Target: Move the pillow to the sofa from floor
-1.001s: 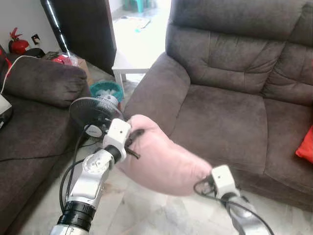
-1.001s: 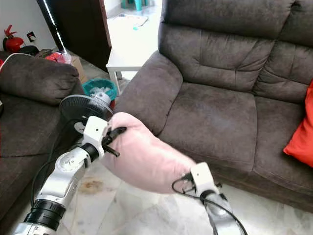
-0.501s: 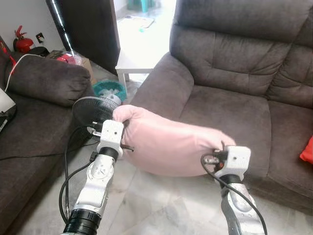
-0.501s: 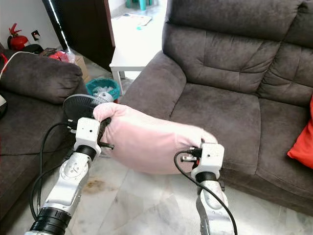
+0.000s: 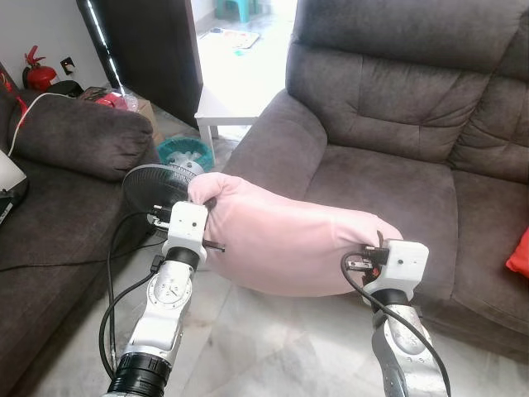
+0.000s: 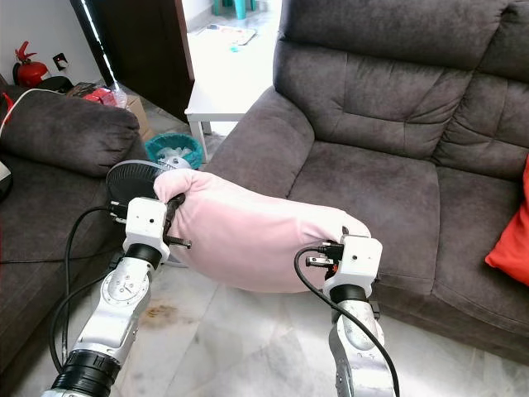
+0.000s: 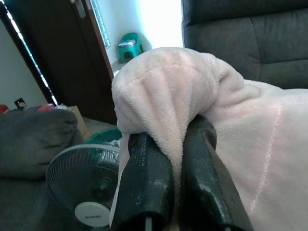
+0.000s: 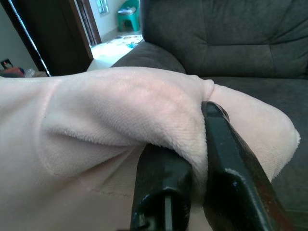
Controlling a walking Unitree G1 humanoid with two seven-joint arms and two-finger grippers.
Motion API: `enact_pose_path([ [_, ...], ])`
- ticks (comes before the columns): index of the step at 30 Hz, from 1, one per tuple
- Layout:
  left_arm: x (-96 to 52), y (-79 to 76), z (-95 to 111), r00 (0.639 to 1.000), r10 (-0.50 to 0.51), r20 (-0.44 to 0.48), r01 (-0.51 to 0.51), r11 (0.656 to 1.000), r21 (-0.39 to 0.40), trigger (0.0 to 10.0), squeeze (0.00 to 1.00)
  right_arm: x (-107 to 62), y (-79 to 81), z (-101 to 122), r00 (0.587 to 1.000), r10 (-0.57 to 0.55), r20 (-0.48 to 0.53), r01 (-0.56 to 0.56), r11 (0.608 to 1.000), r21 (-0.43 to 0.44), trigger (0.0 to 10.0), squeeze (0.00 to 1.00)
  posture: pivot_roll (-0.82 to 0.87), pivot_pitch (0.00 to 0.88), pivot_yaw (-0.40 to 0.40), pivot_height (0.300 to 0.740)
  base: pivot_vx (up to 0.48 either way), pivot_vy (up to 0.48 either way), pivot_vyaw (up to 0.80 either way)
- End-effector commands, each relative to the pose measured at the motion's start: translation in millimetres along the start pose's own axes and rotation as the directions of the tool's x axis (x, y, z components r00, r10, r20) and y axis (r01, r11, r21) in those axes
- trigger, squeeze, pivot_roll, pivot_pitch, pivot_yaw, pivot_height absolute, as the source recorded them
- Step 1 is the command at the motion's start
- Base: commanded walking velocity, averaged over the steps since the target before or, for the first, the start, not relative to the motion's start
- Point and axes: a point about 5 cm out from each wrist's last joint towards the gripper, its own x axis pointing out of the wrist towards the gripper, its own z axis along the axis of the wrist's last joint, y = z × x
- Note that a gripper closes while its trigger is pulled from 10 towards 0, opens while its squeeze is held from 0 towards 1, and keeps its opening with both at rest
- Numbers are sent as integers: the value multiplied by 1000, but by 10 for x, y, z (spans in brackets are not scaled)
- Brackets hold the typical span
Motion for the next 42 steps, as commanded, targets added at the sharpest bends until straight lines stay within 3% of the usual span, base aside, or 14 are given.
enact_pose_path([
  [1,61,29,131,997,22,70,-21,1000,-20,10000,0,24,-19,185,997,-8,82,9,1000,-7,10000,0,-1,0,11,740,0,0,-775],
  [7,72,32,152,997,16,78,-15,1000,-22,10000,0,33,-7,187,996,-4,84,4,1000,-6,10000,0,-2,0,13,740,40,0,-764],
  [26,130,40,208,995,16,95,-14,1000,-24,10000,0,109,36,260,996,16,92,-12,999,-36,10000,0,11,0,7,740,302,0,0],
  [37,150,75,257,994,26,111,-24,999,-23,10000,0,139,60,301,994,34,103,-30,999,-41,10000,0,22,10,3,740,344,0,-749],
  [42,180,94,318,991,30,129,-28,999,-23,10000,0,150,80,357,991,51,121,-43,997,-67,10000,0,26,13,3,740,340,0,0],
])
